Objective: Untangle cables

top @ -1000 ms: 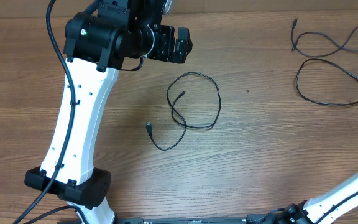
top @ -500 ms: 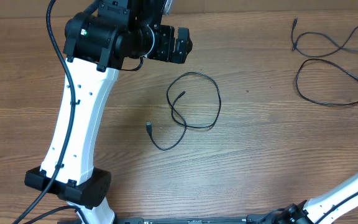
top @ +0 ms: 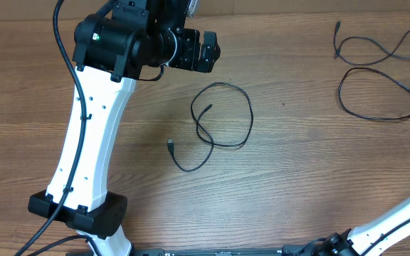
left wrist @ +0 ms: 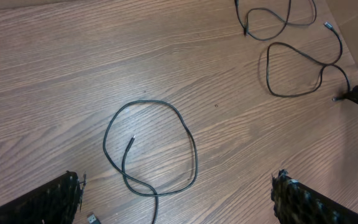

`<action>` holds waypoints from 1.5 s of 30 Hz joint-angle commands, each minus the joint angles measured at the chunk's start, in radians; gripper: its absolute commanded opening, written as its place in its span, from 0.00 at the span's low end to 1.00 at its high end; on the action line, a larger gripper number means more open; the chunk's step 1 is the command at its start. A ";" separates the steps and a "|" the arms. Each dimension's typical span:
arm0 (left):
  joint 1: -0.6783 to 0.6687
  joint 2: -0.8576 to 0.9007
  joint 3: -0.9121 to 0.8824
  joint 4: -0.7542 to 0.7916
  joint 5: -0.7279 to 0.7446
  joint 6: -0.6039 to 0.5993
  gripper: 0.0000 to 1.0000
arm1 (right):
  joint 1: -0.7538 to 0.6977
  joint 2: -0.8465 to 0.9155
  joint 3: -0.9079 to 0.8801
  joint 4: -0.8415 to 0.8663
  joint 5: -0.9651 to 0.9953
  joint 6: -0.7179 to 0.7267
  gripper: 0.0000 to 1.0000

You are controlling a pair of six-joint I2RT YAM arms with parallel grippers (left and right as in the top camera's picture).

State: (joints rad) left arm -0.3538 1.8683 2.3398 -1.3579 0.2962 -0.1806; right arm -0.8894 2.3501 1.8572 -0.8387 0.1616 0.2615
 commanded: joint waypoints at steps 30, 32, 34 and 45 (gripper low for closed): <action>-0.007 0.008 -0.003 0.019 0.011 -0.007 0.99 | 0.022 -0.081 0.372 -0.182 -0.291 0.023 0.04; -0.006 0.008 -0.003 0.024 0.011 -0.007 1.00 | 0.043 -0.080 0.358 -0.185 -0.291 0.026 0.07; -0.006 0.008 -0.003 0.028 0.011 -0.007 1.00 | 0.070 -0.079 0.332 -0.183 -0.290 0.025 0.18; -0.006 0.008 -0.003 0.024 0.011 -0.007 1.00 | 0.162 -0.032 0.136 -0.161 -0.151 0.112 0.50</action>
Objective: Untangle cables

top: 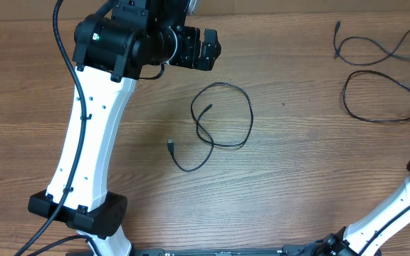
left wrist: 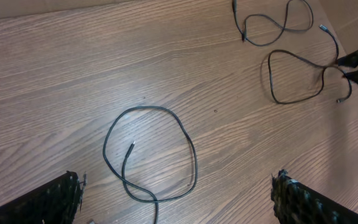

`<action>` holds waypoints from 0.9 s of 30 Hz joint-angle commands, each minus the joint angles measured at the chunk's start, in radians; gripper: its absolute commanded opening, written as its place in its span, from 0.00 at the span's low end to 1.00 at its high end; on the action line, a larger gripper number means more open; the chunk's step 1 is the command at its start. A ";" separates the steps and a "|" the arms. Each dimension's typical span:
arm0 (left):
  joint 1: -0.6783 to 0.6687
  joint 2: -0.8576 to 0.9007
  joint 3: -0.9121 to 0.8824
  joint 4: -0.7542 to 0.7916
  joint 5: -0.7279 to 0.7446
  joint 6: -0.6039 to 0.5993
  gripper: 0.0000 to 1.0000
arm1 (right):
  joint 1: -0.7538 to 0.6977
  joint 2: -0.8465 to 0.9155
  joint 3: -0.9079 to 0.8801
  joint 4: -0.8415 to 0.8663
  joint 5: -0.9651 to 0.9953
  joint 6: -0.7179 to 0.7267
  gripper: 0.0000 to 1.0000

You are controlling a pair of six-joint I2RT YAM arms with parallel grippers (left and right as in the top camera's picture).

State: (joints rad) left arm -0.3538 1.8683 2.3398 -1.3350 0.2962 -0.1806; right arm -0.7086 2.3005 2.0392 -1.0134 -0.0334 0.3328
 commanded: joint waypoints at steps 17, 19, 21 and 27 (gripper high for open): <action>-0.006 0.008 -0.003 0.001 0.011 -0.007 1.00 | -0.019 0.017 -0.199 0.100 0.032 0.042 0.25; -0.006 0.008 -0.003 0.001 0.011 -0.007 1.00 | -0.019 0.017 -0.198 0.105 0.032 0.041 0.14; -0.006 0.008 -0.003 0.002 0.011 -0.007 1.00 | -0.019 0.017 -0.198 0.114 0.032 0.042 0.04; -0.006 0.008 -0.003 0.003 0.010 -0.006 1.00 | -0.047 0.010 -0.101 0.058 0.032 0.047 0.04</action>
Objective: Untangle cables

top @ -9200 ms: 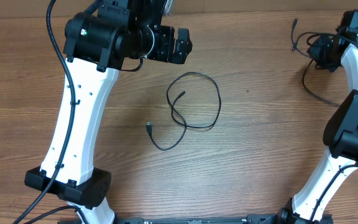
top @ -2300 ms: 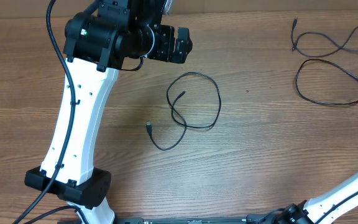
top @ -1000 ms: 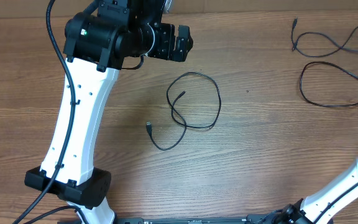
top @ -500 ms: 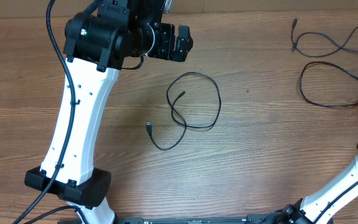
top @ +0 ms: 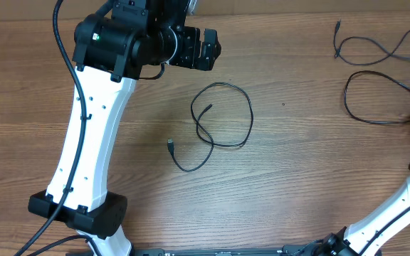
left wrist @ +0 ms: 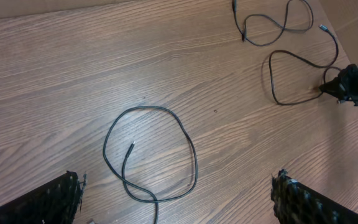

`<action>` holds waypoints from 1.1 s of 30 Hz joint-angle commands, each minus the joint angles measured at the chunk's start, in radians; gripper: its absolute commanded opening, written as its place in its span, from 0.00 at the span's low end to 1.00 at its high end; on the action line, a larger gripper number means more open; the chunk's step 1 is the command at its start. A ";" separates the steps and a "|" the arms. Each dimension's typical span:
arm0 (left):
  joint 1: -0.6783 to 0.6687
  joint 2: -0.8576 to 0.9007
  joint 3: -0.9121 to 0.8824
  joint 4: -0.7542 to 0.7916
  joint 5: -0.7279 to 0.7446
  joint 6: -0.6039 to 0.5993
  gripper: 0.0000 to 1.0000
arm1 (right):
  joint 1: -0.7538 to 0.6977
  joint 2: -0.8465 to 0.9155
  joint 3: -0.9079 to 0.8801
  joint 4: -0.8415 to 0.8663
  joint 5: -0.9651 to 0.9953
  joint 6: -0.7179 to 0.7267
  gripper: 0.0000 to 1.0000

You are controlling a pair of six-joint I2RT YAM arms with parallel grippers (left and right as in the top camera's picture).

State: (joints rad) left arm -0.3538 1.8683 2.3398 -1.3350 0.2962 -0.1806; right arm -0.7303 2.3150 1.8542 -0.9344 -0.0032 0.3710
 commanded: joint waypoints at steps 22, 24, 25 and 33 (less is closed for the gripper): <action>-0.006 0.008 -0.003 0.004 0.010 -0.006 1.00 | 0.048 -0.072 0.238 0.018 -0.136 -0.192 0.04; -0.006 0.008 -0.003 0.004 0.010 -0.006 1.00 | 0.074 -0.072 0.238 0.022 -0.100 -0.207 0.04; -0.006 0.008 -0.003 0.004 0.011 -0.006 1.00 | 0.087 -0.072 0.238 0.023 -0.075 -0.209 0.04; -0.006 0.008 -0.003 0.000 0.010 -0.006 1.00 | 0.117 -0.065 0.238 0.019 0.019 -0.162 0.05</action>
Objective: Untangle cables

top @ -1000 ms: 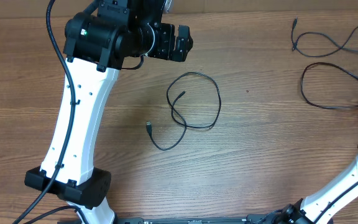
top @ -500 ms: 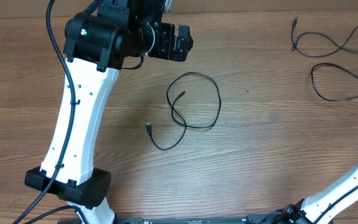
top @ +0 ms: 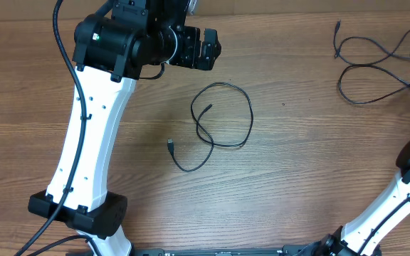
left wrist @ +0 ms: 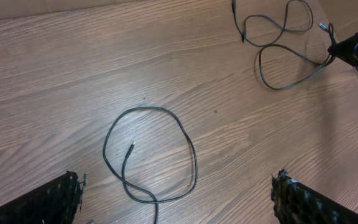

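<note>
A thin black cable (top: pixel 223 114) lies in a loose crossed loop at the table's middle, its plug end (top: pixel 171 144) toward the front left; the left wrist view shows the same loop (left wrist: pixel 151 149). My left gripper (top: pixel 206 48) hangs open above and behind it, with fingers (left wrist: pixel 55 199) wide apart and nothing between them. At the far right lie two more black cables: a wavy one (top: pixel 376 48) and a looped one (top: pixel 365 89). My right gripper is at the right edge, shut on the looped cable's right end (left wrist: pixel 328 55).
The wooden table (top: pixel 297 178) carries nothing else. The left arm's white column (top: pixel 91 135) stands over the table's left part. The right arm's white link (top: pixel 404 206) comes up from the front right corner.
My right gripper has moved toward the table's far edge with the looped cable's end in it. The loop has shifted back, closer to the wavy cable. The left arm has not moved.
At first my right gripper was at the right edge beside the looped cable's end. Then it stood farther back, near that end. Then it was down on the cable's right part. Now it holds that part farther back. The middle cable stayed still.
</note>
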`<action>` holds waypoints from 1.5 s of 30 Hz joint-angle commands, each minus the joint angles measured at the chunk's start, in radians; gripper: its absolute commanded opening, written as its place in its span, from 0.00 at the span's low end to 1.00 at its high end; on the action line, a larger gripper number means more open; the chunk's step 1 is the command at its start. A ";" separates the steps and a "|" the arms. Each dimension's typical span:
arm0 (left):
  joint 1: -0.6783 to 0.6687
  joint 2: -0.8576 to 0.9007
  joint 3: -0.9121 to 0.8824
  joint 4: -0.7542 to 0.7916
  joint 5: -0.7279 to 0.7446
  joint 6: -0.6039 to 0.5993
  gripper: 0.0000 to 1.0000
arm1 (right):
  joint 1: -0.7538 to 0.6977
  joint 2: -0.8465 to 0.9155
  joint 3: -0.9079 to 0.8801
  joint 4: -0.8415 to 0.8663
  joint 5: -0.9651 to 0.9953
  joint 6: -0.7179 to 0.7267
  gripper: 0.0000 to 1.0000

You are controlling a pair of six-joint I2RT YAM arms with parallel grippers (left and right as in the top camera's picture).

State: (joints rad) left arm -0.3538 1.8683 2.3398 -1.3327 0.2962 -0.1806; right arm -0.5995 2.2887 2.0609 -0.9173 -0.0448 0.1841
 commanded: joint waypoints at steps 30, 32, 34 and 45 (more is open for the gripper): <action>-0.006 0.008 -0.003 -0.005 0.010 -0.006 1.00 | -0.016 -0.013 -0.011 0.003 -0.018 0.029 1.00; -0.006 0.008 -0.003 -0.005 0.009 -0.006 1.00 | -0.016 -0.014 0.000 -0.018 -0.018 0.032 1.00; -0.006 0.008 -0.003 -0.002 0.008 -0.006 1.00 | -0.016 -0.025 0.016 -0.045 -0.021 0.051 1.00; -0.006 0.008 -0.003 -0.001 0.008 -0.006 1.00 | 0.031 -0.127 0.020 -0.163 -0.407 0.051 1.00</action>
State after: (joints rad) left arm -0.3538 1.8683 2.3398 -1.3376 0.2962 -0.1806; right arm -0.6071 2.2230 2.0552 -1.0752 -0.2798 0.2718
